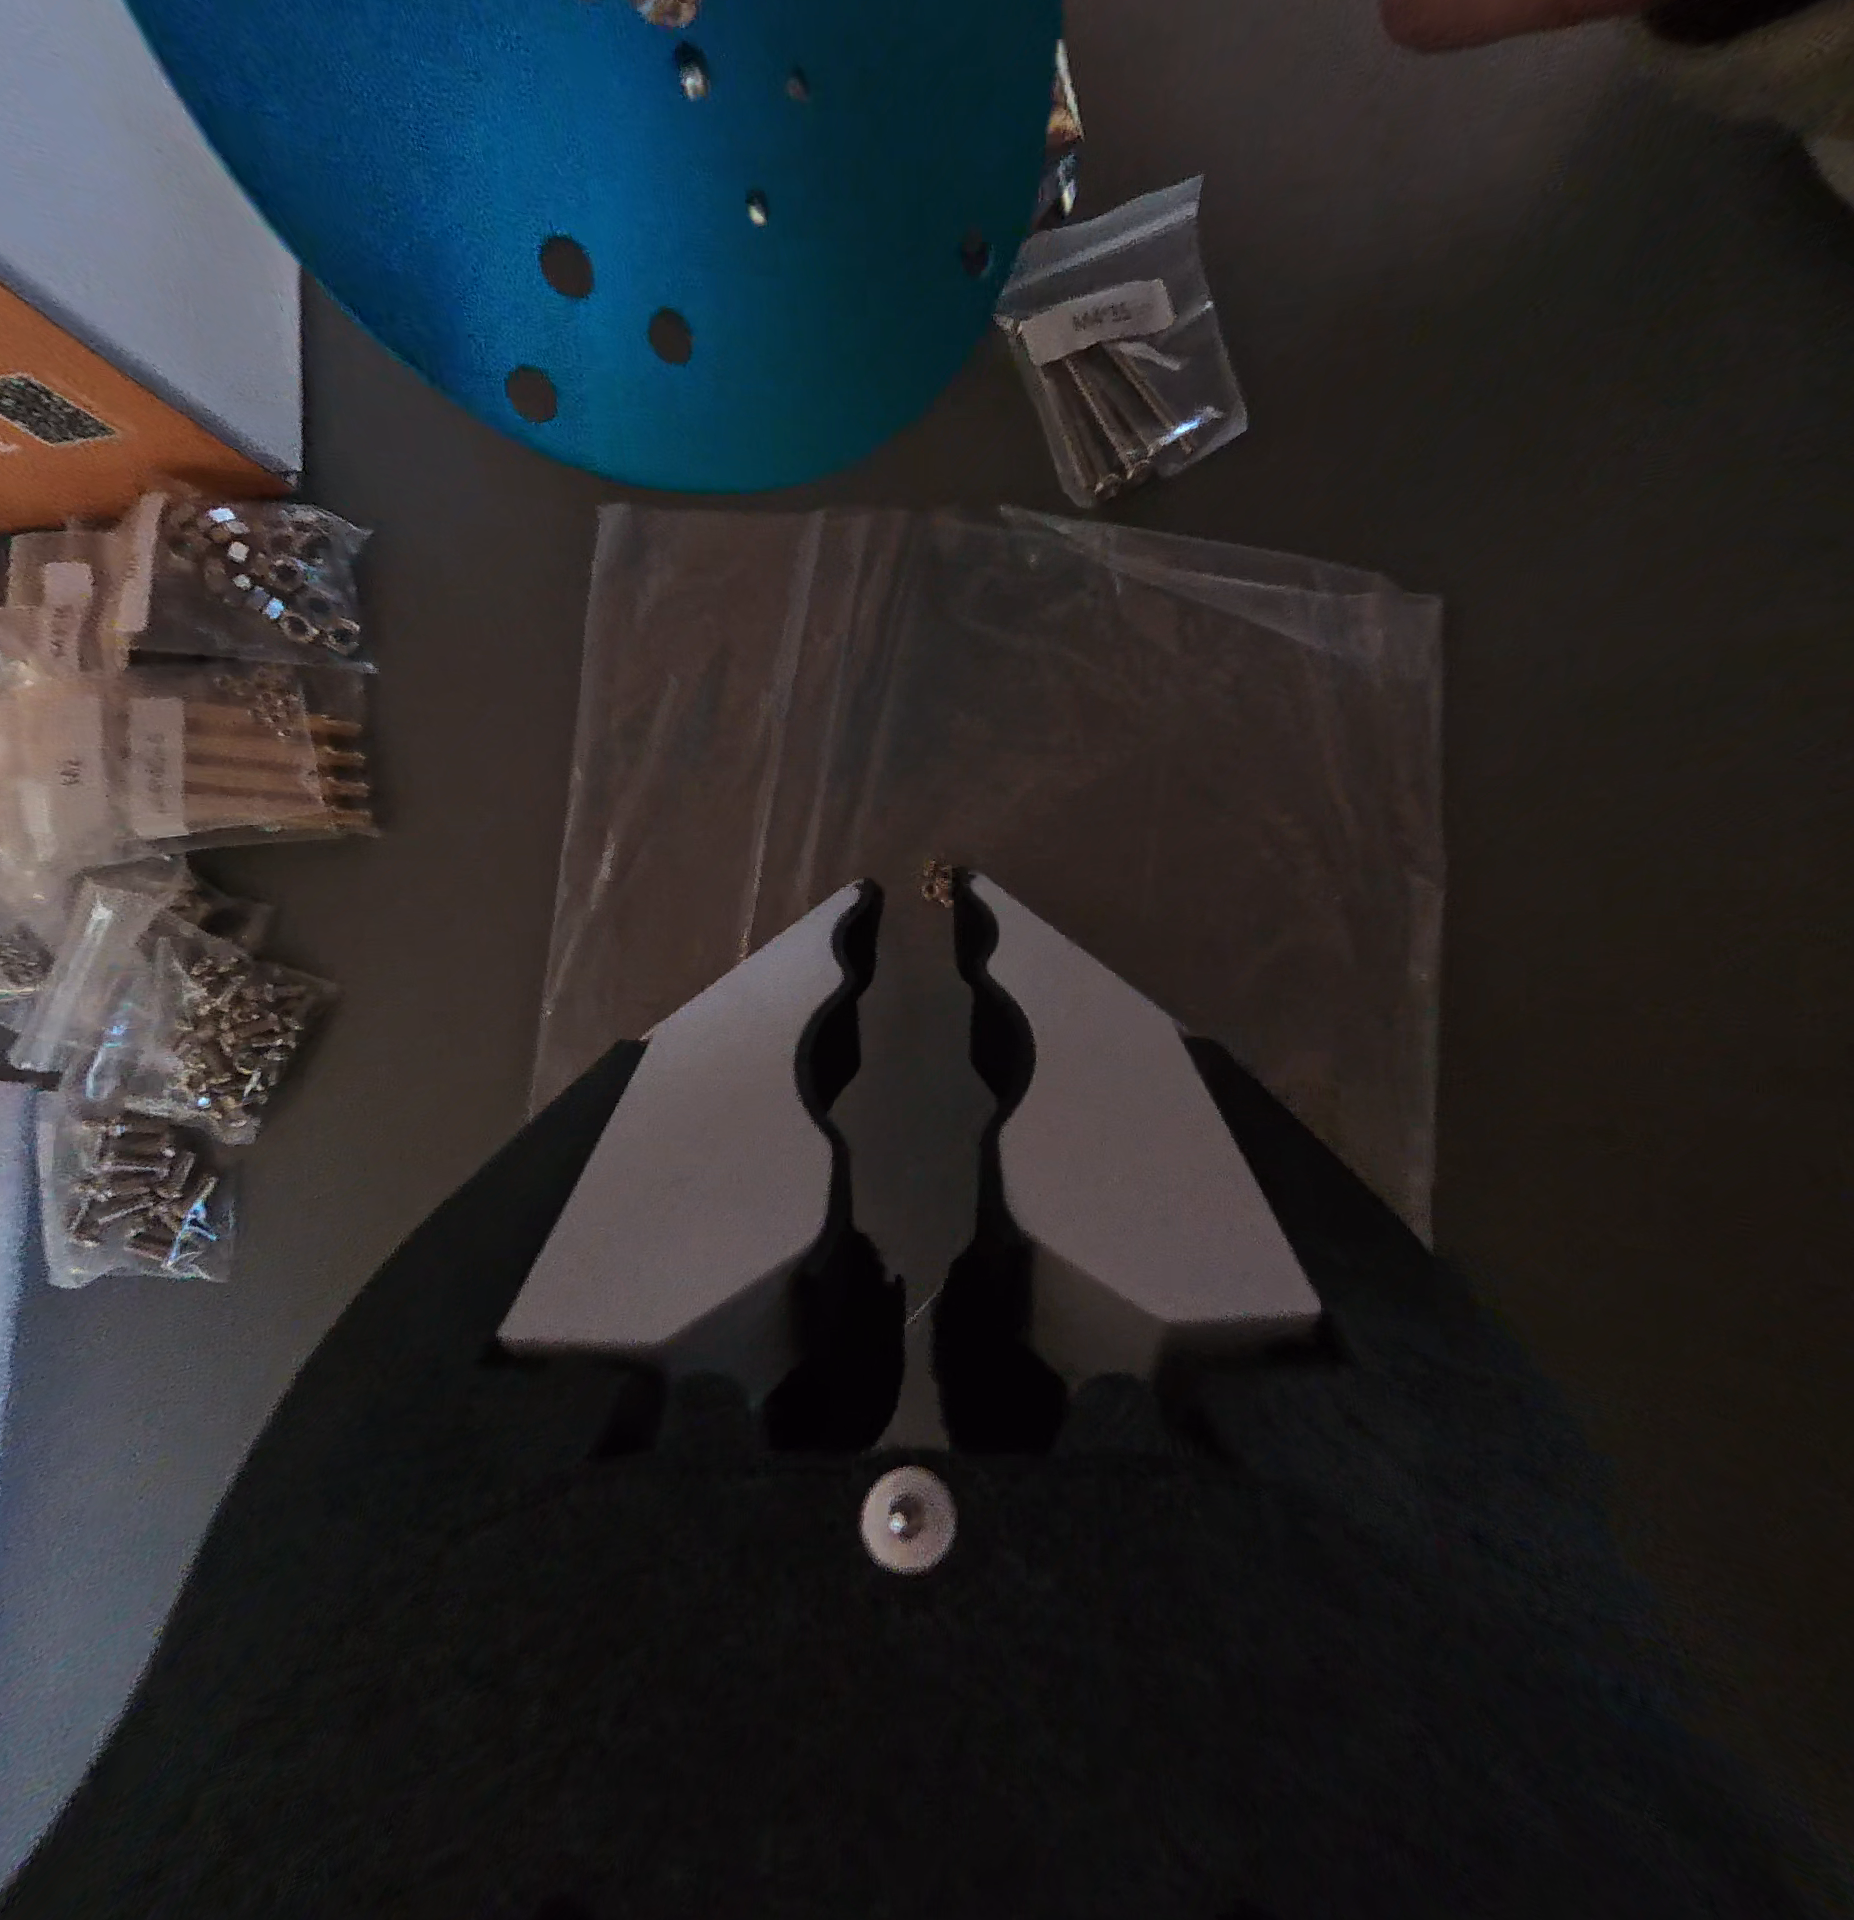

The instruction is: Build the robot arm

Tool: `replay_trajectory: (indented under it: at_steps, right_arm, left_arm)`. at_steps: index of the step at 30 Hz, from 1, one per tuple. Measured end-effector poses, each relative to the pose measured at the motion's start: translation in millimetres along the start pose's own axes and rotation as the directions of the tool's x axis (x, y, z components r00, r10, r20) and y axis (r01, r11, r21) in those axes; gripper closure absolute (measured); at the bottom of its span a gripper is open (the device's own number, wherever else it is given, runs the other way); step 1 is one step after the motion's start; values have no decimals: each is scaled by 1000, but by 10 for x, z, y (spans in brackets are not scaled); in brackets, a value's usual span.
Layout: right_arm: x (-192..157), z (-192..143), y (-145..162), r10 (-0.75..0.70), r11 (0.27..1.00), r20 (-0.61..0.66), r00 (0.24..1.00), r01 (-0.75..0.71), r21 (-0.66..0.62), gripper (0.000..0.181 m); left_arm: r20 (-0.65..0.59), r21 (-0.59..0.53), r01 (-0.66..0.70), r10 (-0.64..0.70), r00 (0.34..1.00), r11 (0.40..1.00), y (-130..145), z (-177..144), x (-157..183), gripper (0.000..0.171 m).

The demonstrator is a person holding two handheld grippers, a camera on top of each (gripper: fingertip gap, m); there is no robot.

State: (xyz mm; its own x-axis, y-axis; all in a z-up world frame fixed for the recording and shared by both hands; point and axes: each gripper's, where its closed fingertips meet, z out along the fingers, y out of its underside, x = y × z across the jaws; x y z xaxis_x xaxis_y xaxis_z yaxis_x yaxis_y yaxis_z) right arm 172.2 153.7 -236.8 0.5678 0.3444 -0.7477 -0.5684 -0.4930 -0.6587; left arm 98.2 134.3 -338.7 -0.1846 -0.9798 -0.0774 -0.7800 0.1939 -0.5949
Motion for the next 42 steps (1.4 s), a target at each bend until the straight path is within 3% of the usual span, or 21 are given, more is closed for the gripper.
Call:
replay_trajectory:
  at_steps: [11,16,23,30,42]
  right_arm:
    - [-19,5,9,11,1000,16,1000,-11,-6,178]
    - [-16,3,7,13,1000,16,1000,-13,-5,178]
    - [-13,9,15,12,1000,16,1000,-12,-8,178]
    - [-10,7,14,15,1000,16,1000,-15,-8,178]
    - [-12,9,20,16,1000,18,1000,-16,-11,178]
  left_arm:
    - [-106,19,39,-36,994,999,-30,81,162,163]
    - [-88,62,57,-51,995,996,-89,33,136,162]
    - [-39,22,51,-50,998,998,12,47,34,157]
    - [-12,35,-12,13,1000,999,-38,64,33,159]
    - [-28,29,-1,1,1000,1000,-65,128,50,168]
